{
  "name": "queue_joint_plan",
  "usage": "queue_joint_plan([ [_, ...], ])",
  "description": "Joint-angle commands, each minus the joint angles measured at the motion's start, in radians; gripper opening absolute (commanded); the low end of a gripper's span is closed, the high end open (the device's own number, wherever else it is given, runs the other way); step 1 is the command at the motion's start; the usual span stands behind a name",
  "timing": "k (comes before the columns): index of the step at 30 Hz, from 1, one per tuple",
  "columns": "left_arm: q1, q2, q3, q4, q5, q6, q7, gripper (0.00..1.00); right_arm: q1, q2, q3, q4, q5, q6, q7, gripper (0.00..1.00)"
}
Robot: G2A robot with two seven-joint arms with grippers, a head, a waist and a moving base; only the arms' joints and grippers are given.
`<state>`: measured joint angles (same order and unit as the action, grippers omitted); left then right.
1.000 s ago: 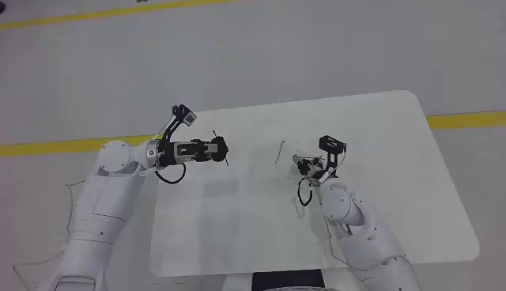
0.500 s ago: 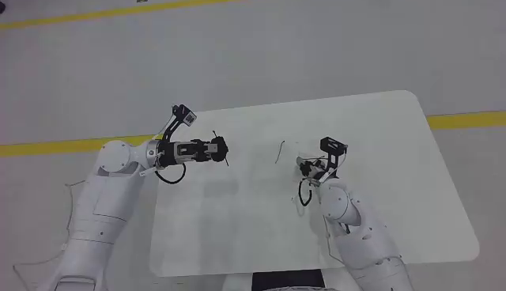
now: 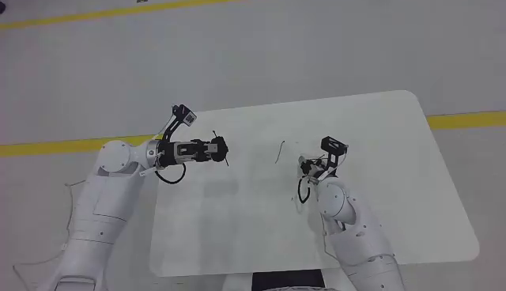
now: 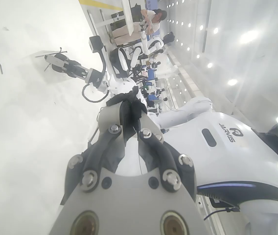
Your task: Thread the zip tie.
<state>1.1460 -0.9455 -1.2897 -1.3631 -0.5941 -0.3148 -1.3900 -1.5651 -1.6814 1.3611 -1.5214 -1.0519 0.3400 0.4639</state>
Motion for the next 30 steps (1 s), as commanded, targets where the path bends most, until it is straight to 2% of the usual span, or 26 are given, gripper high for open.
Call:
queue_joint_plan([
  [1,0.000,0.000,0.000,0.000,0.000,0.000,0.000,0.00,-0.003,-0.007,0.002,-0.008,0.004,0.000,0.001,0.39],
  [8,0.000,0.000,0.000,0.000,0.000,0.000,0.000,0.00,-0.016,-0.026,0.026,-0.030,-0.006,0.000,0.018,0.38],
  [13,0.000,0.000,0.000,0.000,0.000,0.000,0.000,0.00,-0.017,-0.038,0.041,-0.031,-0.025,0.000,0.026,0.31],
  [25,0.000,0.000,0.000,0.000,0.000,0.000,0.000,0.00,-0.001,-0.042,0.049,-0.003,-0.028,0.000,0.025,0.28],
  [30,0.000,0.000,0.000,0.000,0.000,0.000,0.000,0.00,0.002,-0.043,0.052,0.006,-0.029,0.000,0.023,0.22],
])
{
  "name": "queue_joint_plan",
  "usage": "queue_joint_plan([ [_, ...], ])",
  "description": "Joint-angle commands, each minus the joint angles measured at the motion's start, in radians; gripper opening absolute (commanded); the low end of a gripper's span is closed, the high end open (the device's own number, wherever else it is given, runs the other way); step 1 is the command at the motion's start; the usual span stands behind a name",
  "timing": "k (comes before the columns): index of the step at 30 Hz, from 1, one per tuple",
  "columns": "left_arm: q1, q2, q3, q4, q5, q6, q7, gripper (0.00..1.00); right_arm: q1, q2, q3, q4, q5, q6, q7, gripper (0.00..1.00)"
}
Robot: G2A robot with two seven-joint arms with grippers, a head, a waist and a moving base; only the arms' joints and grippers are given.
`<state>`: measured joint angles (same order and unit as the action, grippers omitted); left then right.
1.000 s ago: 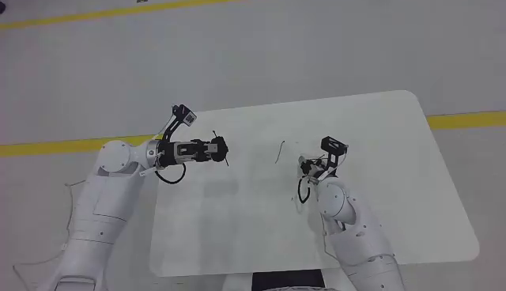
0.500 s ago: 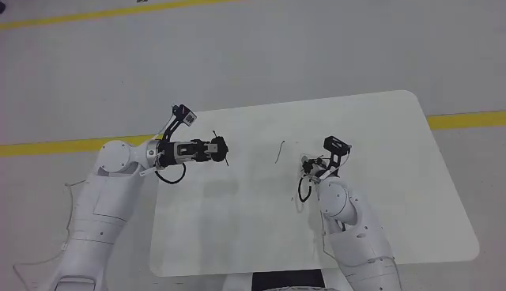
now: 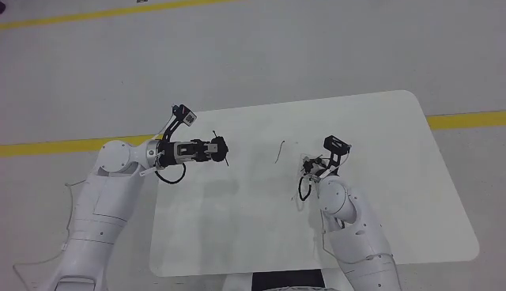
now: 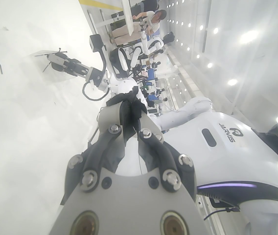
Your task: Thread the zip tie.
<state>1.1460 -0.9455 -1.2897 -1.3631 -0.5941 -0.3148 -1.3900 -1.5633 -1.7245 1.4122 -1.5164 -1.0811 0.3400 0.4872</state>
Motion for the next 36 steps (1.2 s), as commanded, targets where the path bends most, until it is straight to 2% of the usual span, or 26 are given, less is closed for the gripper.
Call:
queue_joint_plan([
  [1,0.000,0.000,0.000,0.000,0.000,0.000,0.000,0.00,0.000,0.000,0.001,0.002,0.000,0.000,-0.001,0.21],
  [11,0.000,0.000,0.000,0.000,0.000,0.000,0.000,0.00,0.002,-0.001,0.007,0.013,-0.004,0.000,-0.004,0.15],
  [24,0.000,0.000,0.000,0.000,0.000,0.000,0.000,0.00,-0.004,-0.001,0.006,0.006,-0.009,0.000,0.003,0.15],
  [36,0.000,0.000,0.000,0.000,0.000,0.000,0.000,0.00,-0.006,0.000,0.001,0.015,-0.007,0.000,0.002,0.19],
])
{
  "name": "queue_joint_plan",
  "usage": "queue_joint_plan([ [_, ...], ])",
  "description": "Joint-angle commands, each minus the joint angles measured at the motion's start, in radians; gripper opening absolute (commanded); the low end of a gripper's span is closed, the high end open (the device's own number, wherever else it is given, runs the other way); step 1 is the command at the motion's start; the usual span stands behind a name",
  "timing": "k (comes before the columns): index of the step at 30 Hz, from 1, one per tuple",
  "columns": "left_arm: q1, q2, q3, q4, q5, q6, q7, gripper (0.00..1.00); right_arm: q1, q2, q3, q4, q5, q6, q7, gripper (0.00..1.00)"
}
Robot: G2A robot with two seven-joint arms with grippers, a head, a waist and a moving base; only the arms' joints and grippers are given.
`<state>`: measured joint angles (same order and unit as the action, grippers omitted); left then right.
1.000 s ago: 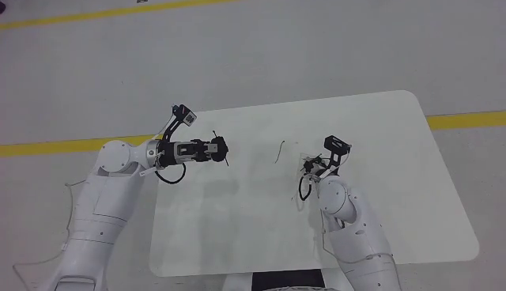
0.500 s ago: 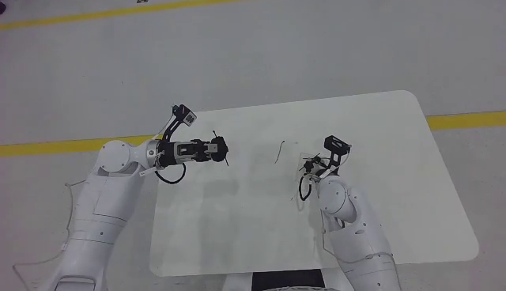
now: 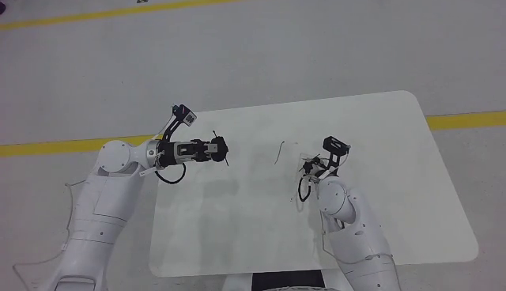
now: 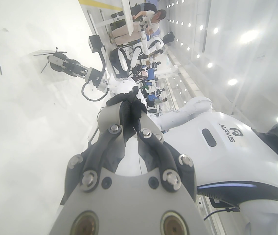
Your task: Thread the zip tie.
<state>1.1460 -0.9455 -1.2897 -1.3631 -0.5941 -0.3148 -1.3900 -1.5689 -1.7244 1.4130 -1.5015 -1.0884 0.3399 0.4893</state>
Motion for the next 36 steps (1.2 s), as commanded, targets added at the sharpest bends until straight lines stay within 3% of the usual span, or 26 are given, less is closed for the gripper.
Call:
queue_joint_plan([
  [1,0.000,0.000,0.000,0.000,0.000,0.000,0.000,0.00,0.000,0.000,0.000,0.001,0.001,0.000,0.000,0.19],
  [26,0.000,0.000,0.000,0.000,0.000,0.000,0.000,0.00,-0.026,0.008,-0.029,-0.067,0.037,0.000,-0.025,0.20],
  [36,0.000,0.000,0.000,0.000,0.000,0.000,0.000,0.00,-0.013,0.006,-0.033,-0.029,0.042,0.000,-0.014,0.21],
])
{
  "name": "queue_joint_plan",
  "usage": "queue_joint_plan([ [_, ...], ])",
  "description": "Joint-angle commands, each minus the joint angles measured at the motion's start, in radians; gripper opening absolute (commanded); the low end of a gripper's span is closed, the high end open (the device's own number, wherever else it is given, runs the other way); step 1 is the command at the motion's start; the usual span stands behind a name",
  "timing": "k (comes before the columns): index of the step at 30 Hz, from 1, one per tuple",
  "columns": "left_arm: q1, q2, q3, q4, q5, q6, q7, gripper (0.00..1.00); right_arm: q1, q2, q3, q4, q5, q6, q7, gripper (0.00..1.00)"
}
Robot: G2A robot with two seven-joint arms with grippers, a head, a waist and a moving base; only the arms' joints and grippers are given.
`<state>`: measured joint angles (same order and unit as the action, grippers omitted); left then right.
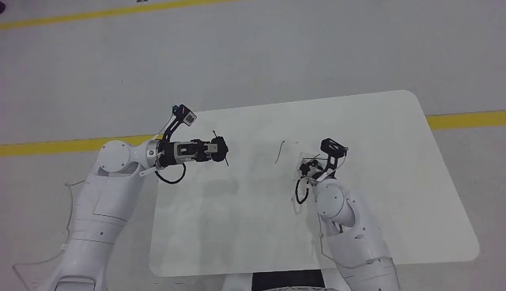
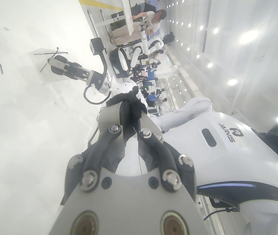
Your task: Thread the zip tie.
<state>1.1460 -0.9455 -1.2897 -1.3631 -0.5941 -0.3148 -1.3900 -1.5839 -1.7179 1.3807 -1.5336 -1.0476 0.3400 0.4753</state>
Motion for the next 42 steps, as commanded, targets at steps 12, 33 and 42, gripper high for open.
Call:
queue_joint_plan([
  [12,0.000,0.000,0.000,0.000,0.000,0.000,0.000,0.00,0.033,-0.005,0.005,0.045,0.003,0.000,-0.016,0.20],
  [33,0.000,0.000,0.000,0.000,0.000,0.000,0.000,0.00,0.060,-0.012,0.019,0.080,-0.005,0.000,-0.025,0.10],
  [42,0.000,0.000,0.000,0.000,0.000,0.000,0.000,0.00,0.053,-0.011,0.022,0.075,0.002,0.000,-0.025,0.07],
])
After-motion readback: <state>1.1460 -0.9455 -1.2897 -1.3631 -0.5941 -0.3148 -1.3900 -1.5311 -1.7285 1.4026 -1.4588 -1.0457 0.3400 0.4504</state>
